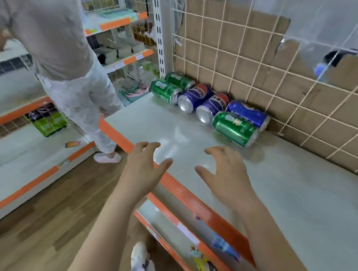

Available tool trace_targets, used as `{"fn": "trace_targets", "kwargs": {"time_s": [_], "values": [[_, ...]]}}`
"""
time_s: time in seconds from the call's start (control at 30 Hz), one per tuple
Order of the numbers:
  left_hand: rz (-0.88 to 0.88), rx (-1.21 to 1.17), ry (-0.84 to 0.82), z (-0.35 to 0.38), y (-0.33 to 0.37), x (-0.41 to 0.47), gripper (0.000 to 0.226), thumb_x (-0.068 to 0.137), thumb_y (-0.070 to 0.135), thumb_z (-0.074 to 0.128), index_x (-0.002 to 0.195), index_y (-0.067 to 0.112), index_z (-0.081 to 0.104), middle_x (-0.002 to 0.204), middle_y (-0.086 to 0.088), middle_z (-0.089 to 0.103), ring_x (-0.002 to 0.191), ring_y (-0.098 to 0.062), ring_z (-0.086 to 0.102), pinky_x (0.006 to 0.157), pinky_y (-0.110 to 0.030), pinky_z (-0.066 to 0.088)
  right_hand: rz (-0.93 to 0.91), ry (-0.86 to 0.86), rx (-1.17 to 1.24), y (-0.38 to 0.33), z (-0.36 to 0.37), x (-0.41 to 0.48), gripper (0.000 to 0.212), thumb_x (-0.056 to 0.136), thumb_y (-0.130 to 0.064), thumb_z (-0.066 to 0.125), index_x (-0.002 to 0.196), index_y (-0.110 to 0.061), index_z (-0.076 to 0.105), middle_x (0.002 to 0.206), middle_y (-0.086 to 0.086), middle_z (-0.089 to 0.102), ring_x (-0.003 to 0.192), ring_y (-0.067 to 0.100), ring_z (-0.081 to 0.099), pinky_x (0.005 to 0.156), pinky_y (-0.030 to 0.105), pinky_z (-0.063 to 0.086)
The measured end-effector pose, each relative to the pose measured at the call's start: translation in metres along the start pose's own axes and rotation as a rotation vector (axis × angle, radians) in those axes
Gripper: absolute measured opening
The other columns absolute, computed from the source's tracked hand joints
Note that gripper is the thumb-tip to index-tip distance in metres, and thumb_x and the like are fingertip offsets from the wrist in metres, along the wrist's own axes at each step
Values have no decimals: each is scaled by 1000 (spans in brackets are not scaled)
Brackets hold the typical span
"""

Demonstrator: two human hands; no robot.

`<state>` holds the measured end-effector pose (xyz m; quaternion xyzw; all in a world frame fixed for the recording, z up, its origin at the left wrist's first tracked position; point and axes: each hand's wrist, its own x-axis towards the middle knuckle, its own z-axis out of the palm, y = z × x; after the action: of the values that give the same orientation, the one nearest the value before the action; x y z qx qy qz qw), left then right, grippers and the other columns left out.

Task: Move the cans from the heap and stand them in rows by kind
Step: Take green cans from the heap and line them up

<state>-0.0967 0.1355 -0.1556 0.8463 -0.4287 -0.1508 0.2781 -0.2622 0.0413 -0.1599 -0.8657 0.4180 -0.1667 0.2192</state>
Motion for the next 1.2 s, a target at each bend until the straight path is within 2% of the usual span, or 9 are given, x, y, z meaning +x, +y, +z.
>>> {"fn": "trace_targets", "kwargs": {"time_s": [0.27,0.4,0.53,0.7,0.87,1.07,1.2], "values": [[166,60,-135,-36,-29,144,57,88,43,56,138,21,41,142,-8,36,131,-27,34,106,-36,28,158,116,-30,-42,24,87,48,87,-40,58,129,-18,50,133,1,44,121,21,33,103,27,24],[225,60,-157,-53,-42,204,59,88,43,57,139,19,40,142,-10,37,133,-27,33,107,-37,29,203,160,-64,-62,38,132,49,85,-43,59,126,-16,54,127,5,49,117,25,39,102,32,29],[292,98,-211,-59,-53,248,64,88,45,56,143,21,32,141,-11,37,131,-28,35,106,-40,32,250,215,-54,-79,41,170,43,84,-34,64,123,-18,55,124,2,51,116,25,40,101,39,33],[329,44,-235,-59,-52,295,67,87,48,56,142,20,31,140,-11,40,130,-29,37,103,-39,34,257,205,-114,-84,30,222,46,84,-38,60,124,-16,55,126,2,52,119,25,40,97,28,27],[330,19,-300,-52,-45,327,68,87,53,51,140,15,33,138,-11,46,123,-27,46,97,-38,41,272,123,-148,-84,28,281,47,90,-34,57,134,-21,46,129,8,50,119,30,42,97,40,38],[302,99,-425,-43,-35,352,62,90,53,47,135,12,39,131,-13,53,117,-28,52,89,-33,41,299,-14,-195,-72,41,332,46,88,-33,58,132,-23,48,126,9,53,116,32,47,91,39,43],[246,38,-538,-39,-34,359,56,88,53,50,129,16,43,123,-8,59,106,-26,56,78,-29,42,294,-149,-314,-64,44,349,55,87,-38,58,137,-23,40,133,10,47,119,35,43,95,41,42]]}}
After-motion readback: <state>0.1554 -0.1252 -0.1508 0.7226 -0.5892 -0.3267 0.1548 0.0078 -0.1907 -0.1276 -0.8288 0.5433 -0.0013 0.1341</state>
